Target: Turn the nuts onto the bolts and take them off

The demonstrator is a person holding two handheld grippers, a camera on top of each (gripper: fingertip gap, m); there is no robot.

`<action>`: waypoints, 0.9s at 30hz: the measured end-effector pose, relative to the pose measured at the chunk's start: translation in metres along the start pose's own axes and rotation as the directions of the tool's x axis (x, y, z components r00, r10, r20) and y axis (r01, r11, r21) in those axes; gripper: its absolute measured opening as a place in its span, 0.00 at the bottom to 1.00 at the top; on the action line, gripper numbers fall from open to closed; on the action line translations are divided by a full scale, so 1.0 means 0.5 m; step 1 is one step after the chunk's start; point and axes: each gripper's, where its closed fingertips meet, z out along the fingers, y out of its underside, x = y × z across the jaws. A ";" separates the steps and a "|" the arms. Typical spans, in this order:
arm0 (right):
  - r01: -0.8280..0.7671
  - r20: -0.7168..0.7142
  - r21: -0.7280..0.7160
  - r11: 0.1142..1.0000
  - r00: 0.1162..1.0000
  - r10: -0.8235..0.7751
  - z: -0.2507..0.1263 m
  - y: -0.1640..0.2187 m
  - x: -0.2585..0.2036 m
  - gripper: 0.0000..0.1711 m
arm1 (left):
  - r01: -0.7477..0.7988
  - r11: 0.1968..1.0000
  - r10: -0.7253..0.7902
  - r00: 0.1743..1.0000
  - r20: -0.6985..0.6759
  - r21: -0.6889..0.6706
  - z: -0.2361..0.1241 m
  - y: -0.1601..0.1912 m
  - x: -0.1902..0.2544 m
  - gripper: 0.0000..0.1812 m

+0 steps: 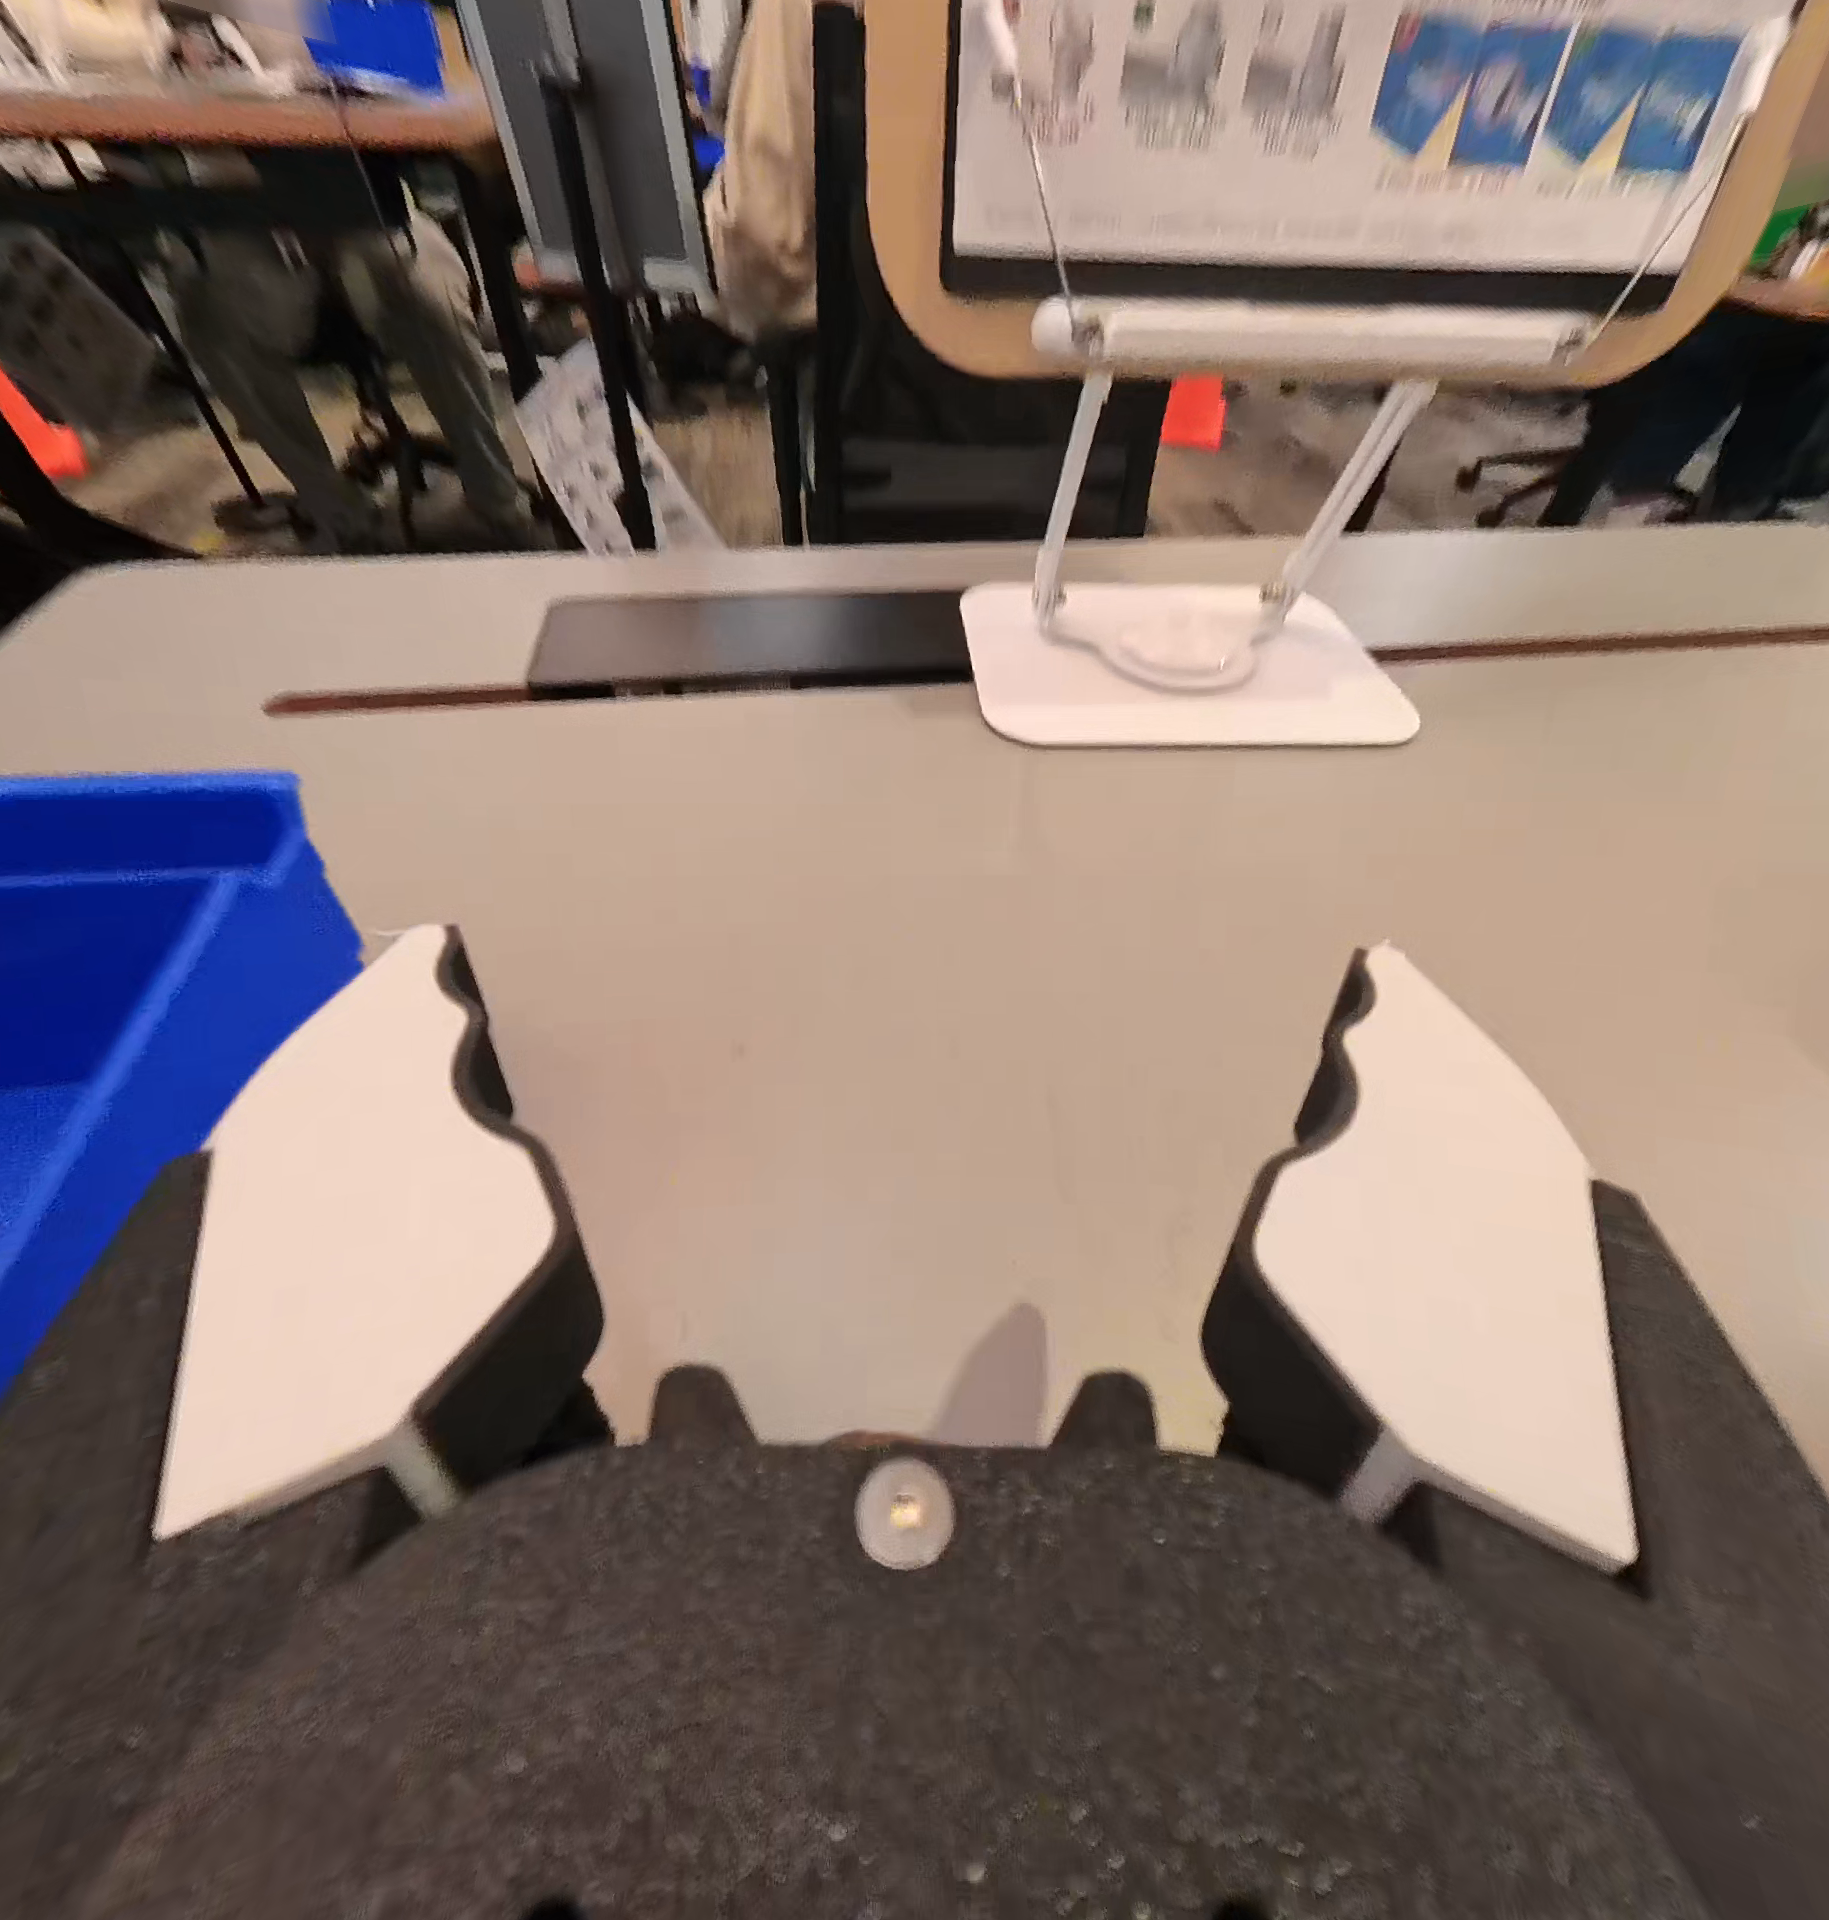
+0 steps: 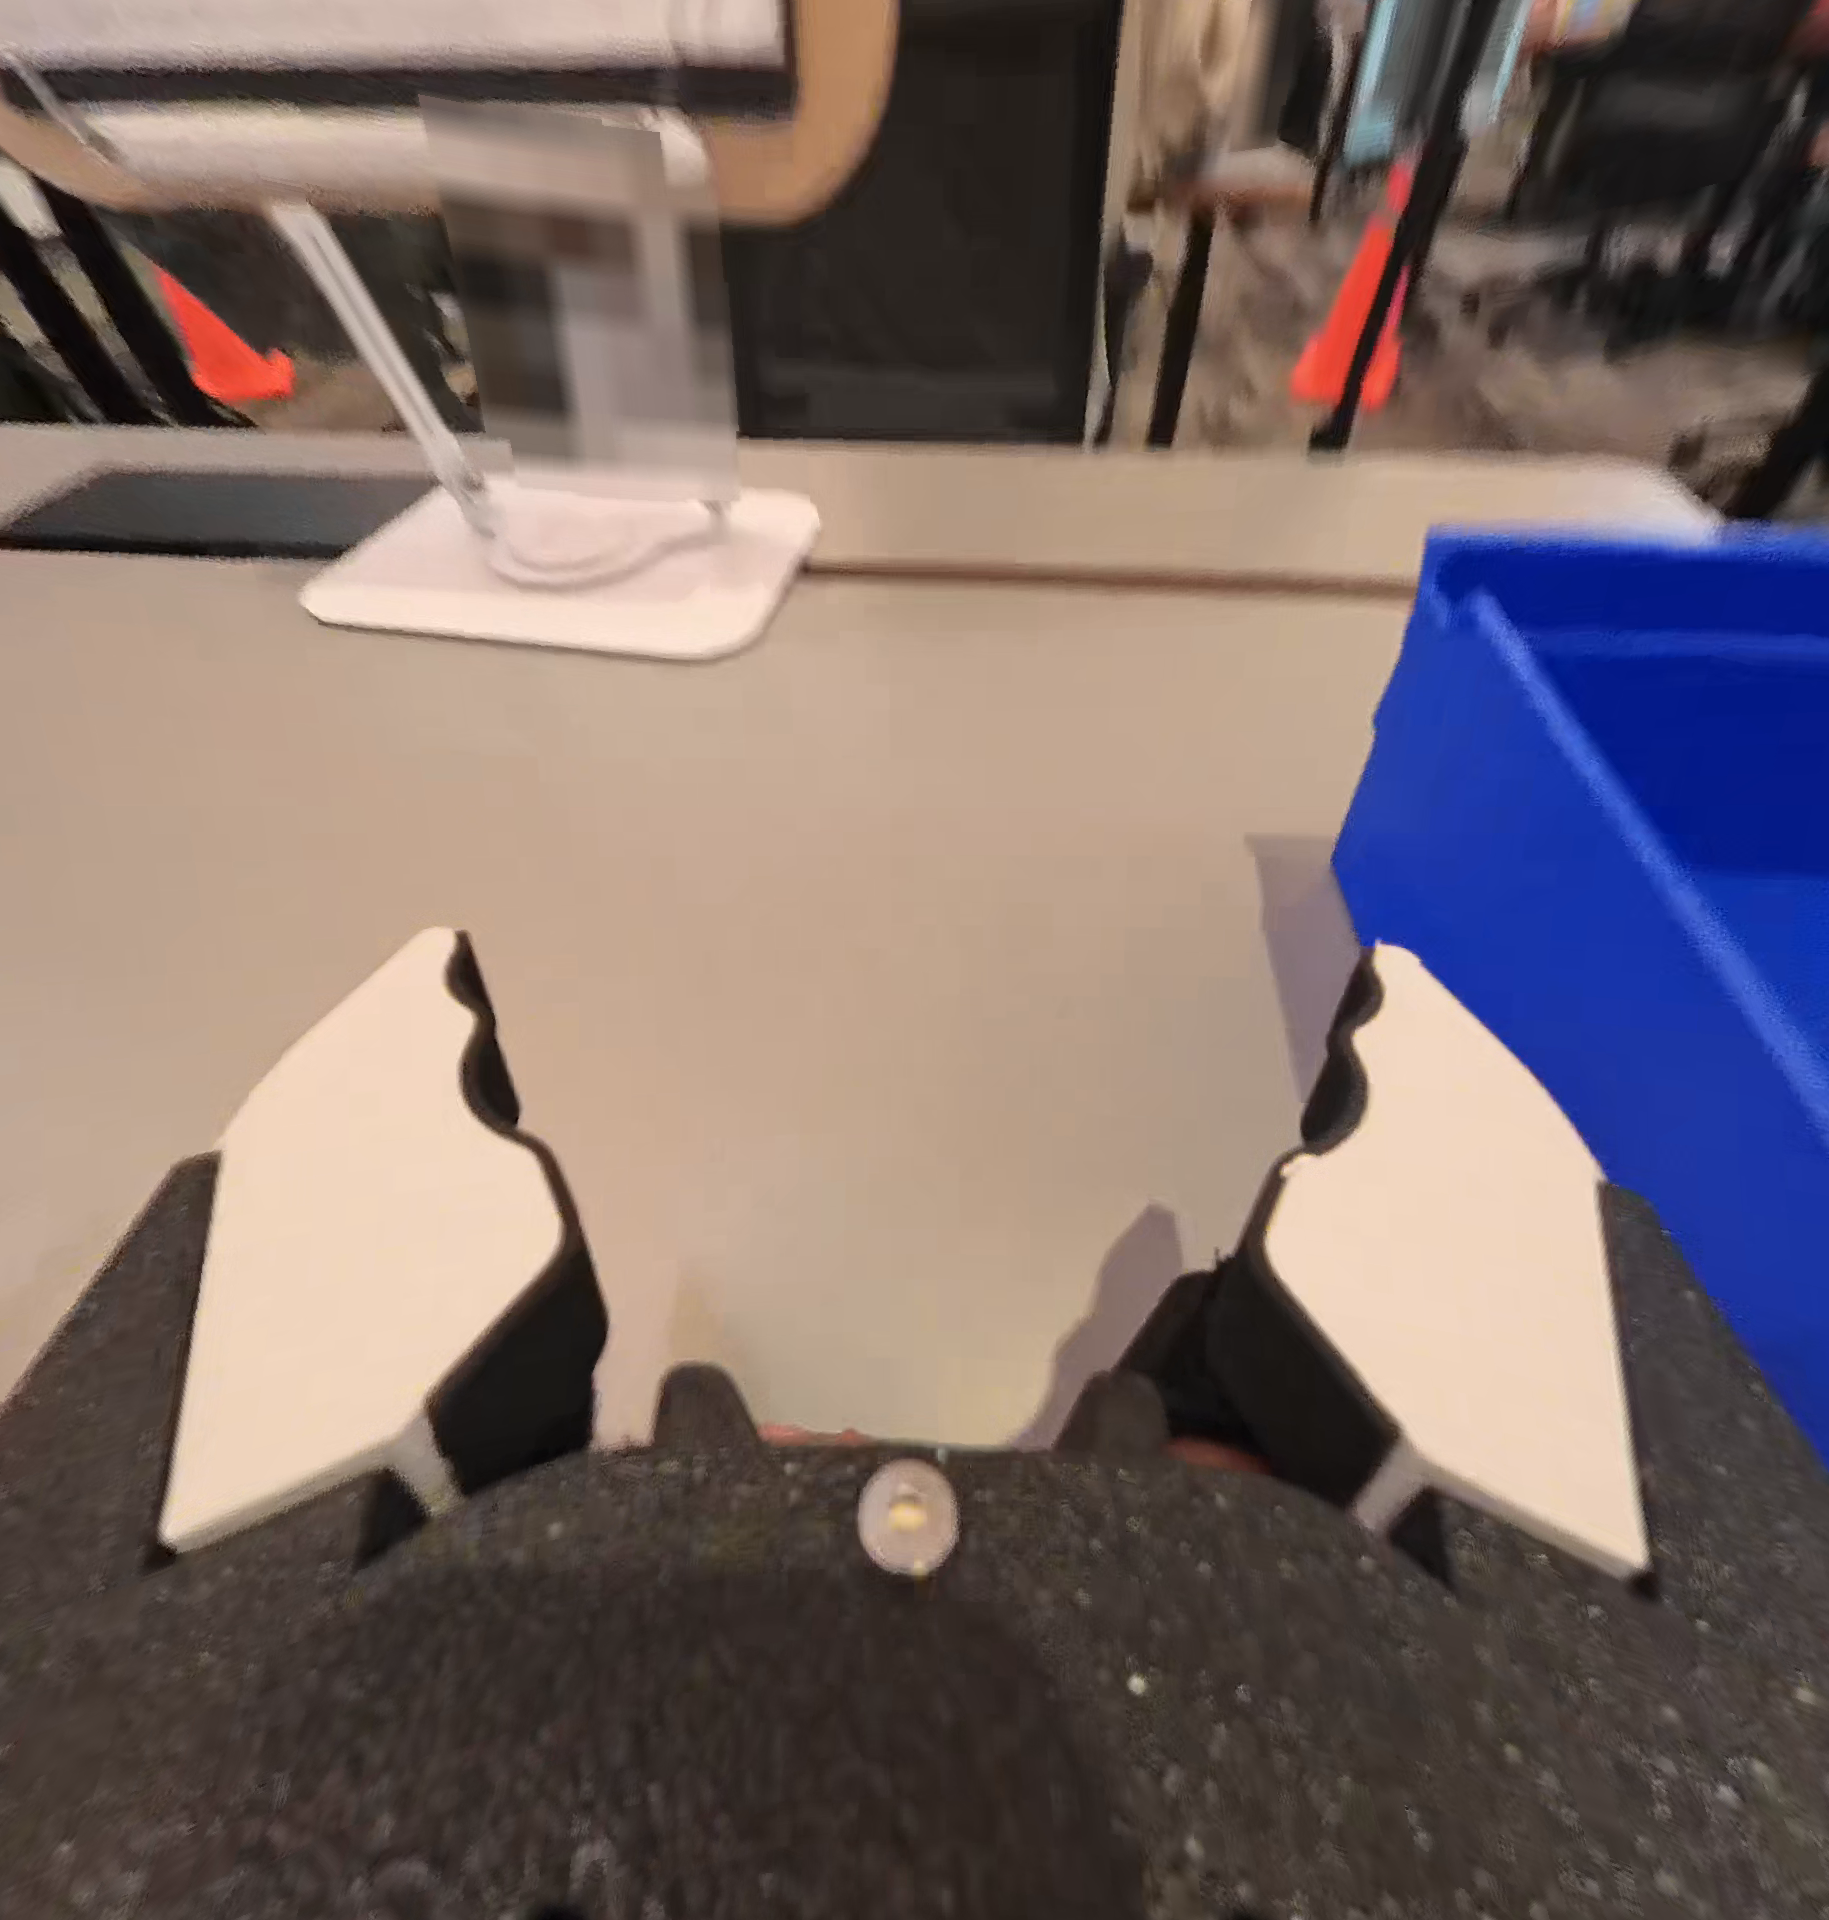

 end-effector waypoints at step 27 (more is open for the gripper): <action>0.260 -0.020 0.256 0.931 0.964 -0.264 -0.129 -0.139 -0.021 0.78 | 0.055 0.964 0.050 0.923 -0.382 0.259 -0.122 -0.117 0.072 0.25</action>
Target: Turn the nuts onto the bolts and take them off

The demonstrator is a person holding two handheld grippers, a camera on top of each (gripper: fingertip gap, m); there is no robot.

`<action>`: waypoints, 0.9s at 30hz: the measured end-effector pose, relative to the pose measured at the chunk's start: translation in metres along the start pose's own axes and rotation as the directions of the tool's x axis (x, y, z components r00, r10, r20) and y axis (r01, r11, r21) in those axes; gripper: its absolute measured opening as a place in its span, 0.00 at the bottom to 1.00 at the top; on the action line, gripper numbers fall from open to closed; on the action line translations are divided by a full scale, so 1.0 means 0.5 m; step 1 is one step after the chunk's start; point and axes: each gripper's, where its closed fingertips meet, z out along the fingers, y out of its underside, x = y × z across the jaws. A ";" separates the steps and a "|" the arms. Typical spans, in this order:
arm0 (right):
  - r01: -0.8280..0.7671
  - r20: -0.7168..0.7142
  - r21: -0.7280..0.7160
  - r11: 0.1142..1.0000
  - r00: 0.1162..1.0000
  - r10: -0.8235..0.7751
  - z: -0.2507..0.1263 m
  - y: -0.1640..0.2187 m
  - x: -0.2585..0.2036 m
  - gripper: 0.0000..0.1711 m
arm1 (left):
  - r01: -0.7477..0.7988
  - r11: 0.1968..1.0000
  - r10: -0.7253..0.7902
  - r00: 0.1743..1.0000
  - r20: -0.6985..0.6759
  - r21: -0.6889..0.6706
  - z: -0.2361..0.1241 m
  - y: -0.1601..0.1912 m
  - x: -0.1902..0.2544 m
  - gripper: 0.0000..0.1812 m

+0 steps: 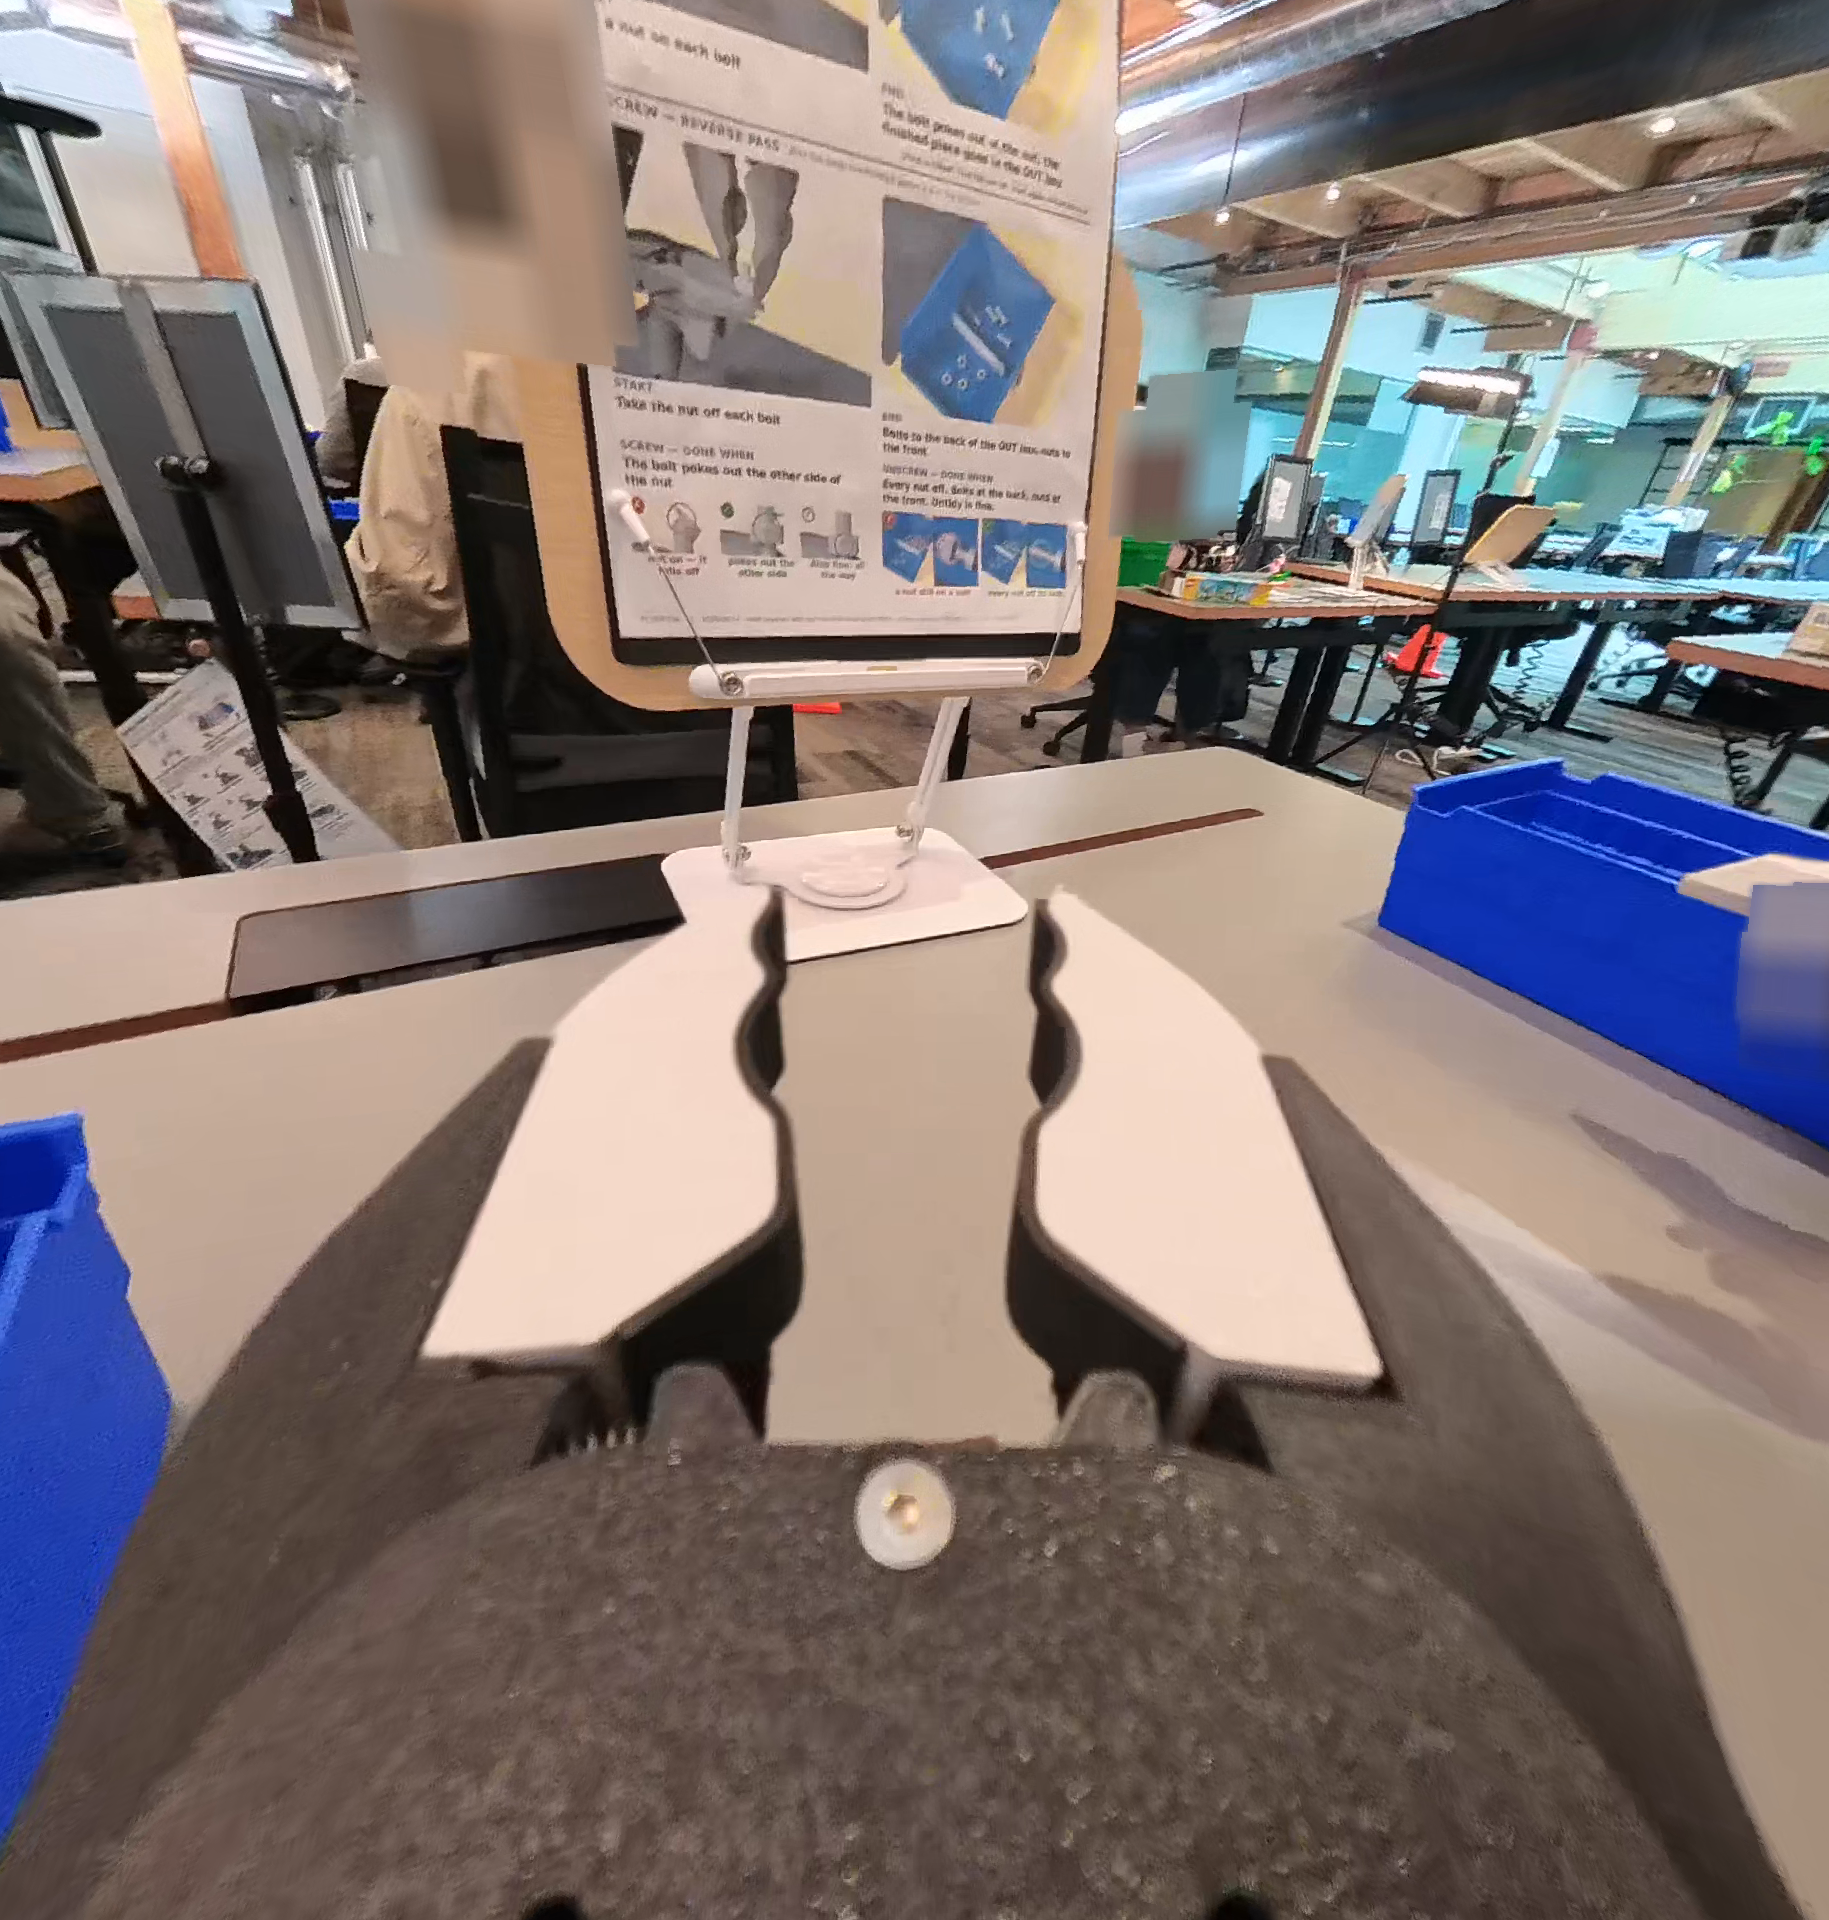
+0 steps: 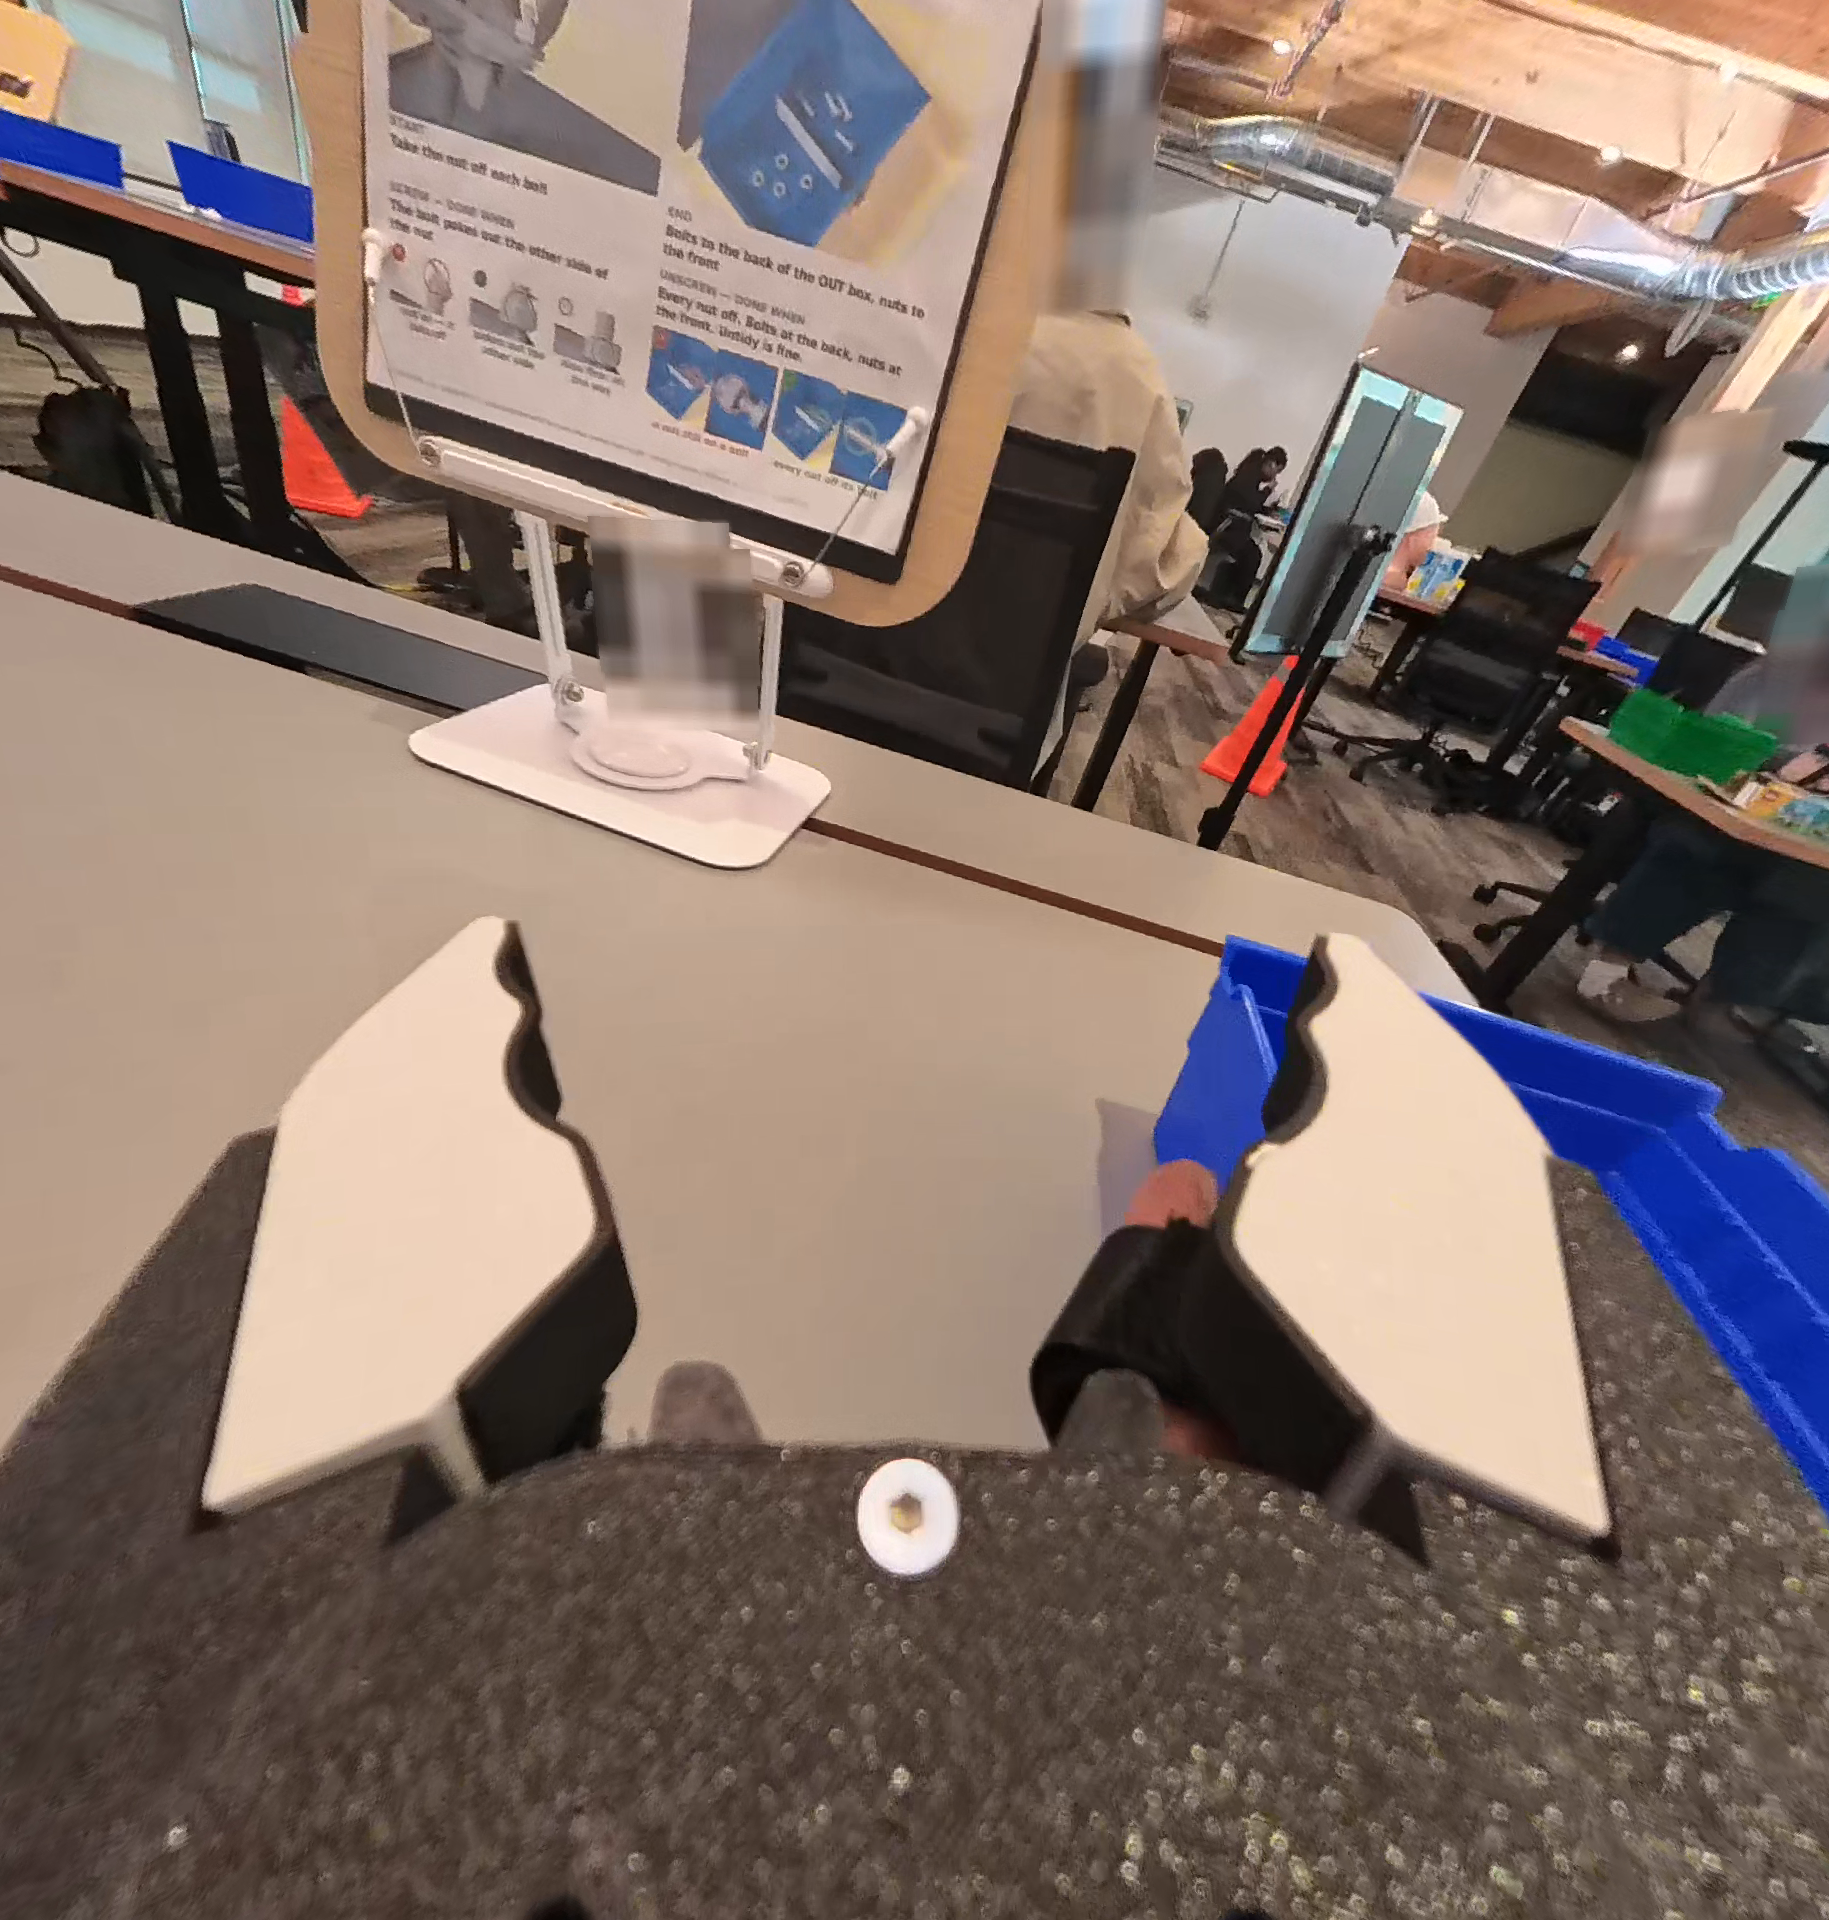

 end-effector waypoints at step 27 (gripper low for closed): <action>-0.101 0.026 -0.080 0.992 0.994 0.103 -0.023 -0.008 -0.004 0.85 | 0.119 0.973 -0.126 0.992 -0.027 -0.200 -0.004 0.036 0.025 0.63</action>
